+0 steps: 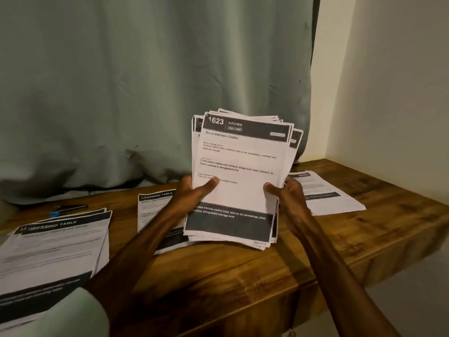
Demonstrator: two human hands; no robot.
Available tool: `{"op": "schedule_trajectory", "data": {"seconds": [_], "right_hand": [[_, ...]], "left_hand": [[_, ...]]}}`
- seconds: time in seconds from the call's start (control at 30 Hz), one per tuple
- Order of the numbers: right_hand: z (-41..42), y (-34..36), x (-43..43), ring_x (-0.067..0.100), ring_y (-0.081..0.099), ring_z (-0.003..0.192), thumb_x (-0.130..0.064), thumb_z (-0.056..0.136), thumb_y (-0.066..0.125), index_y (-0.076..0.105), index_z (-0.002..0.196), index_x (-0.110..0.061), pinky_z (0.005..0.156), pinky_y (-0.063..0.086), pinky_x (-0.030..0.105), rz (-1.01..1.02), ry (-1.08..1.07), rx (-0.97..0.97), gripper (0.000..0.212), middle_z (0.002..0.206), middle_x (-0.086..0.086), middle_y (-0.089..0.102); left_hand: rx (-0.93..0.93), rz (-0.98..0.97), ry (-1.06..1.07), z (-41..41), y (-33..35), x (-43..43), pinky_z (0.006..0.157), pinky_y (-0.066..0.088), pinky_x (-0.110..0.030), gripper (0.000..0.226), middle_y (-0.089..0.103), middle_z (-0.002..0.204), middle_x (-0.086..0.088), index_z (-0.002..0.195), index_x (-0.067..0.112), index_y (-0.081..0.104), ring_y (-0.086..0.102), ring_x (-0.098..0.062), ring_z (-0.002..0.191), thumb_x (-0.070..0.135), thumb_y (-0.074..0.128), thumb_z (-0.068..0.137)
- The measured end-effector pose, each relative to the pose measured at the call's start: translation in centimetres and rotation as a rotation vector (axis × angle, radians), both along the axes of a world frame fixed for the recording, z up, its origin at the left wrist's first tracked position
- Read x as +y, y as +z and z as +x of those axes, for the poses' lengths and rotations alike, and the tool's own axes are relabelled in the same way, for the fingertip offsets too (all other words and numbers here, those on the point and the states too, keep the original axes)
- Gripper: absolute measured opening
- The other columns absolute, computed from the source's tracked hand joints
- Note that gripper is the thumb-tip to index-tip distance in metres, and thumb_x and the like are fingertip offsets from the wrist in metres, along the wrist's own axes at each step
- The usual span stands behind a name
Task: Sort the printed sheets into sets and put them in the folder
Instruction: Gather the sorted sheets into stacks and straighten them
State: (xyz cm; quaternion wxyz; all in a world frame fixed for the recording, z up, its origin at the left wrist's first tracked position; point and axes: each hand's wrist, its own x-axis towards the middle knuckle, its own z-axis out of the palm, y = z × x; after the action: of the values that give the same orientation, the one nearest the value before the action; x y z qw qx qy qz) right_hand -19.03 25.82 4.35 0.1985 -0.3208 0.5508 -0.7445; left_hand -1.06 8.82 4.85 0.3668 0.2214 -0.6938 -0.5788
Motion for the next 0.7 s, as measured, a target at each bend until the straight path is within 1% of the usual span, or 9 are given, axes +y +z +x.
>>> {"op": "schedule_trajectory", "data": {"seconds": [0.07,0.13,0.2,0.27,0.37,0.43,0.57,0.63,0.7], "right_hand": [[-0.3,1.6,0.3,0.009,0.069,0.095,-0.004,0.097,0.062,0.063,0.117,-0.021,0.072,0.054,0.024,-0.011,-0.037,0.07,0.027,0.107,-0.01,0.07],[-0.7,2.7,0.8,0.01,0.065,0.099,-0.006,0.097,0.063,0.061,0.112,-0.028,0.081,0.052,0.029,-0.046,-0.067,0.106,0.026,0.11,-0.011,0.068],[-1.2,3.1,1.3,0.018,0.063,0.106,-0.007,0.097,0.063,0.061,0.112,-0.029,0.092,0.051,0.038,-0.062,-0.102,0.105,0.026,0.115,-0.007,0.068],[-1.6,2.8,1.6,0.021,0.063,0.109,-0.007,0.096,0.064,0.06,0.114,-0.027,0.096,0.05,0.043,-0.071,-0.126,0.088,0.027,0.117,-0.005,0.068],[-2.6,1.7,2.7,0.015,0.065,0.106,-0.008,0.094,0.067,0.061,0.114,-0.028,0.094,0.051,0.041,-0.07,-0.166,0.067,0.029,0.112,-0.012,0.07],[-3.2,0.8,3.3,0.017,0.066,0.105,-0.01,0.093,0.069,0.061,0.116,-0.026,0.092,0.053,0.039,-0.061,-0.17,0.063,0.029,0.11,-0.012,0.071],[-4.0,-0.1,3.5,0.017,0.065,0.104,-0.013,0.091,0.072,0.061,0.121,-0.023,0.085,0.052,0.032,-0.036,-0.189,0.063,0.033,0.109,-0.011,0.07],[-4.0,0.0,3.5,0.015,0.065,0.103,-0.014,0.091,0.072,0.06,0.123,-0.022,0.083,0.05,0.03,-0.043,-0.188,0.07,0.035,0.11,-0.01,0.07],[-4.1,0.3,3.3,0.012,0.064,0.102,-0.015,0.092,0.073,0.061,0.119,-0.024,0.08,0.048,0.026,-0.044,-0.195,0.075,0.031,0.109,-0.013,0.069]], "left_hand": [[0.038,-0.032,0.027,-0.5,1.1,0.3,0.09,0.059,-0.039,0.033,0.077,0.112,0.001,0.119,0.017,0.07,0.075,-0.019,0.1,0.033,0.075,0.091],[0.054,-0.066,0.028,-1.3,2.1,0.8,0.089,0.06,-0.039,0.037,0.077,0.113,0.002,0.121,0.018,0.069,0.075,-0.017,0.1,0.037,0.075,0.09],[0.068,-0.083,0.014,-2.2,2.7,1.4,0.089,0.06,-0.037,0.036,0.077,0.112,0.004,0.121,0.019,0.069,0.075,-0.015,0.099,0.038,0.074,0.09],[0.066,-0.086,0.009,-2.9,2.6,1.7,0.091,0.059,-0.038,0.037,0.077,0.112,0.004,0.12,0.019,0.069,0.074,-0.015,0.1,0.038,0.075,0.089],[0.028,-0.057,-0.032,-4.3,1.9,2.5,0.091,0.059,-0.038,0.035,0.076,0.114,0.003,0.116,0.023,0.07,0.074,-0.014,0.101,0.04,0.077,0.087],[0.002,-0.049,-0.063,-5.1,1.2,3.2,0.087,0.061,-0.036,0.032,0.077,0.113,0.003,0.113,0.025,0.071,0.075,-0.012,0.096,0.039,0.079,0.085],[0.002,-0.03,-0.07,-6.4,0.5,4.2,0.081,0.062,-0.036,0.056,0.077,0.112,0.002,0.121,0.023,0.067,0.076,-0.014,0.093,0.048,0.085,0.075],[0.035,0.016,-0.056,-6.8,0.7,4.8,0.073,0.062,-0.029,0.059,0.077,0.11,0.001,0.12,0.02,0.067,0.076,-0.011,0.089,0.047,0.087,0.072],[0.08,0.044,-0.029,-7.0,1.4,5.3,0.062,0.057,-0.018,0.047,0.077,0.104,0.003,0.117,0.017,0.068,0.075,-0.006,0.081,0.037,0.086,0.077]]}}
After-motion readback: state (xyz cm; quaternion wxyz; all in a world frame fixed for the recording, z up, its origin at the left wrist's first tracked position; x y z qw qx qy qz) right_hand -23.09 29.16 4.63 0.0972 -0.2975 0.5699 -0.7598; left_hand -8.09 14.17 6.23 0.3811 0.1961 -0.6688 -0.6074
